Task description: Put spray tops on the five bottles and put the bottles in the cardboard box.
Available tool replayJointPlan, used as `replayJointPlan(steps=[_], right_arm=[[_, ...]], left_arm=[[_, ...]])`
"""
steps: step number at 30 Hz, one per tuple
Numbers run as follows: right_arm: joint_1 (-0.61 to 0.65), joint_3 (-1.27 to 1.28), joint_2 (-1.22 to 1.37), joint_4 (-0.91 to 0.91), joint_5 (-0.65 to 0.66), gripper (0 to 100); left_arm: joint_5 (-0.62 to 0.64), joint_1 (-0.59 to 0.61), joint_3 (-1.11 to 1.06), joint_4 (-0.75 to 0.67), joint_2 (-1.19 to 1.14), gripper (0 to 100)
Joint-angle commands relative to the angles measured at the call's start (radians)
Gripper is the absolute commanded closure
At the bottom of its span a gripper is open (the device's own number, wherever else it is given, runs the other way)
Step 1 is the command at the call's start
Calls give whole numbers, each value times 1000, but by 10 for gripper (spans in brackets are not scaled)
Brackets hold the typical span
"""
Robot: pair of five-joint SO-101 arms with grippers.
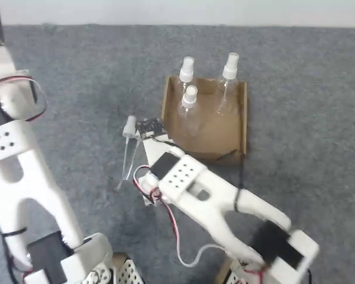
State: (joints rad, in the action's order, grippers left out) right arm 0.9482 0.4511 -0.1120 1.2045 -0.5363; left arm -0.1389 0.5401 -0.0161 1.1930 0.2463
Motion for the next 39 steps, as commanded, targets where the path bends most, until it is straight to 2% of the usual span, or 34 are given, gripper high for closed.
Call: replayJointPlan(steps=[1, 6, 10, 12, 16, 21, 24, 28, 33, 39], right_arm=[[10, -41, -220, 68, 87, 993], [-39, -115, -449, 254, 199, 993], [-194, -293, -499, 509, 245, 993], [-306, -365, -499, 598, 313, 993], [-611, -345, -498, 588, 522, 993], [-978, -249, -473, 578, 770, 993], [-1171, -169, -464, 476, 870, 993], [-1333, 31, -463, 234, 933, 993], [-1417, 262, -463, 2, 994, 993], [-1469, 381, -461, -140, 997, 993]], left_arm=[[-11, -51, 45, 32, -3, 987], [-11, -157, 31, 92, -3, 984], [-12, -253, -58, 80, -5, 907], [-31, -305, -122, 46, -5, 882], [-49, -381, -240, -54, -21, 882], [-52, -408, -214, -104, -204, 880], [-52, -413, -143, -112, -347, 880], [-52, -411, -35, -107, -508, 878], [-52, -413, 38, -107, -617, 877], [-48, -453, 73, -78, -628, 877]])
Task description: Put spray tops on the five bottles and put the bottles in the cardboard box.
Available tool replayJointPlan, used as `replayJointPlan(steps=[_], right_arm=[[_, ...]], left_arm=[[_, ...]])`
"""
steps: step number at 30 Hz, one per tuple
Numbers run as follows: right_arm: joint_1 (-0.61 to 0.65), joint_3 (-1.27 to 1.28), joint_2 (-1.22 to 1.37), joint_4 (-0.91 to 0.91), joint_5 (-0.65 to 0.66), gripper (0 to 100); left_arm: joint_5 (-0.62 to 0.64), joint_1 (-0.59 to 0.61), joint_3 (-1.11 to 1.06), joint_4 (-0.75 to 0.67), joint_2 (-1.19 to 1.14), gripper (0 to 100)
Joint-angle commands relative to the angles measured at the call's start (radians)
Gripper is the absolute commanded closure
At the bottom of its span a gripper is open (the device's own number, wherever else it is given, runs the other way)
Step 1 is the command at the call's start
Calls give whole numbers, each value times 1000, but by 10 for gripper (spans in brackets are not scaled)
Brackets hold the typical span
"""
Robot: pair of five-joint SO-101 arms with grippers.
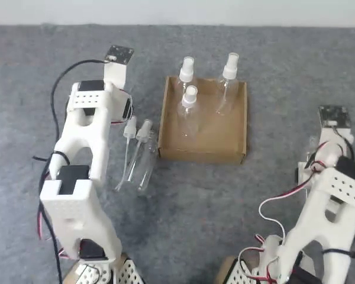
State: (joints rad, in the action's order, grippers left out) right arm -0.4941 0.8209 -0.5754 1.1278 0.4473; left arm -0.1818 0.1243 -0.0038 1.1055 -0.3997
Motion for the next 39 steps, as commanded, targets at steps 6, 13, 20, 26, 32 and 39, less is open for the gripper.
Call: replayJointPlan(steps=[6, 13, 20, 26, 32, 39], right_arm=[[-62, 32, 22, -133, 15, 993], [-62, 26, 209, -271, 14, 993], [-73, 26, 277, -369, 14, 993], [-97, 14, 280, -375, 17, 992], [-113, -18, 280, -364, 80, 992], [-111, 0, 282, -346, 150, 935]], left_arm=[[-2, -74, 58, 9, 5, 877], [17, -41, 61, 9, -81, 880], [17, -41, 62, 11, -132, 925], [25, 3, 61, 20, -57, 991], [26, 55, 58, 158, 206, 991], [64, 28, 5, 307, 517, 991]])
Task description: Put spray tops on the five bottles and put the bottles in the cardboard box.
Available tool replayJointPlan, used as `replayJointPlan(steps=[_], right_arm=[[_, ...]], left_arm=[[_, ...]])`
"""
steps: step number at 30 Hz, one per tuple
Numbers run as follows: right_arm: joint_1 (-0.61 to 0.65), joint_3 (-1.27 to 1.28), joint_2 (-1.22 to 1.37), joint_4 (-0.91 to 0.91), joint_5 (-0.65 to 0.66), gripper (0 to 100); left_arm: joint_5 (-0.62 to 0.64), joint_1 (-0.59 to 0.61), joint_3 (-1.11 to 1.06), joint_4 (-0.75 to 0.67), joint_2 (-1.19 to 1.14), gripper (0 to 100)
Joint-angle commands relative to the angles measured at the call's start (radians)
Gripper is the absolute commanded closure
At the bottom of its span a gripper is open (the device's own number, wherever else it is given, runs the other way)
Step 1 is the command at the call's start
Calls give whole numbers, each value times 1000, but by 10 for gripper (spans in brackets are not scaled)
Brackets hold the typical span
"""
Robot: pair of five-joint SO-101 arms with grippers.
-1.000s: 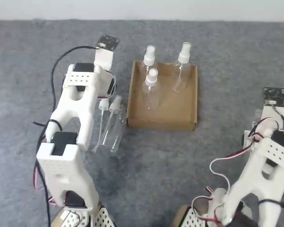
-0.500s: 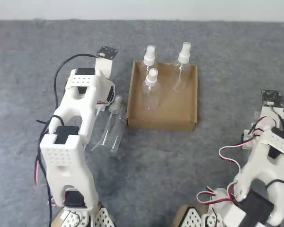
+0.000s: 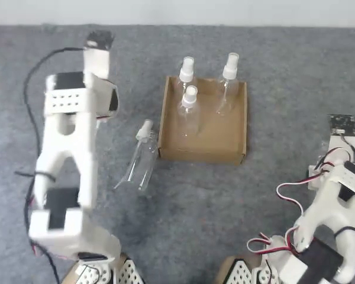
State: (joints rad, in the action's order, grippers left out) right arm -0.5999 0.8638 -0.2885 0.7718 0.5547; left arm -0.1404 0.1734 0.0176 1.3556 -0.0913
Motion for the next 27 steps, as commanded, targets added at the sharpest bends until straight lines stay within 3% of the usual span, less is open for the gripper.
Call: replayJointPlan(steps=[1, 5, 8, 12, 17, 27], right_arm=[[-2, -35, -7, 25, 54, 892], [7, -21, -7, 70, 63, 695], [5, -23, -18, 71, 63, 602], [10, -26, -18, 76, 57, 592], [27, -124, -5, 113, -2, 592], [156, -677, 317, 568, -29, 593]], left_arm=[[23, -31, -48, 55, 244, 991], [25, -60, -185, 21, 373, 990], [29, -69, -277, -6, 466, 990], [71, -72, -384, -12, 600, 988], [75, -74, -565, -143, 727, 988], [77, -100, -653, -193, 763, 987]])
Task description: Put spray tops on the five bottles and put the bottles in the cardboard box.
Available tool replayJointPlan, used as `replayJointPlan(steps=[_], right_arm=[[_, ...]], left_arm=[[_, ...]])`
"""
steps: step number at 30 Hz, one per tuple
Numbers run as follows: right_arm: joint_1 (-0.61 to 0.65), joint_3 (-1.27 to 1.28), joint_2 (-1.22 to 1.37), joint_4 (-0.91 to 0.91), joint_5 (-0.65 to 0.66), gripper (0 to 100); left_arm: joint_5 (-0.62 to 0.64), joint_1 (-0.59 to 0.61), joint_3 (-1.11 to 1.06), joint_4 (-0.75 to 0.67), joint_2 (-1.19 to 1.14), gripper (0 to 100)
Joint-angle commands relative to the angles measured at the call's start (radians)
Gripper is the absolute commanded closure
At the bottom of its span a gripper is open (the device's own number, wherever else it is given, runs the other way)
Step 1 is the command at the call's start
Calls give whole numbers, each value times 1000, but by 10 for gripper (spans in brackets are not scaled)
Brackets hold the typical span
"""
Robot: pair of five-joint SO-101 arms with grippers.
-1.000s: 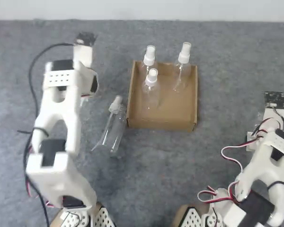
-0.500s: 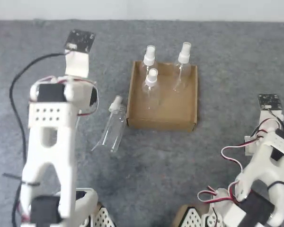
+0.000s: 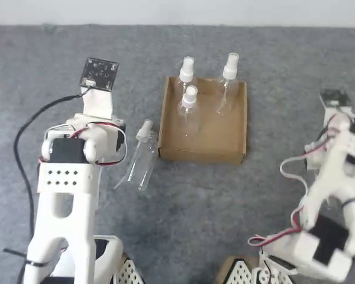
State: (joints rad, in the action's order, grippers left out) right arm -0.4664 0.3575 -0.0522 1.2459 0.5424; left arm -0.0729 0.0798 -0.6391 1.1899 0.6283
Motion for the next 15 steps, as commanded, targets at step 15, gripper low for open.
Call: replayJointPlan(steps=[15], right_arm=[[-12, -229, 239, 41, -61, 735]], left_arm=[[8, -11, 2, -32, 43, 987]])
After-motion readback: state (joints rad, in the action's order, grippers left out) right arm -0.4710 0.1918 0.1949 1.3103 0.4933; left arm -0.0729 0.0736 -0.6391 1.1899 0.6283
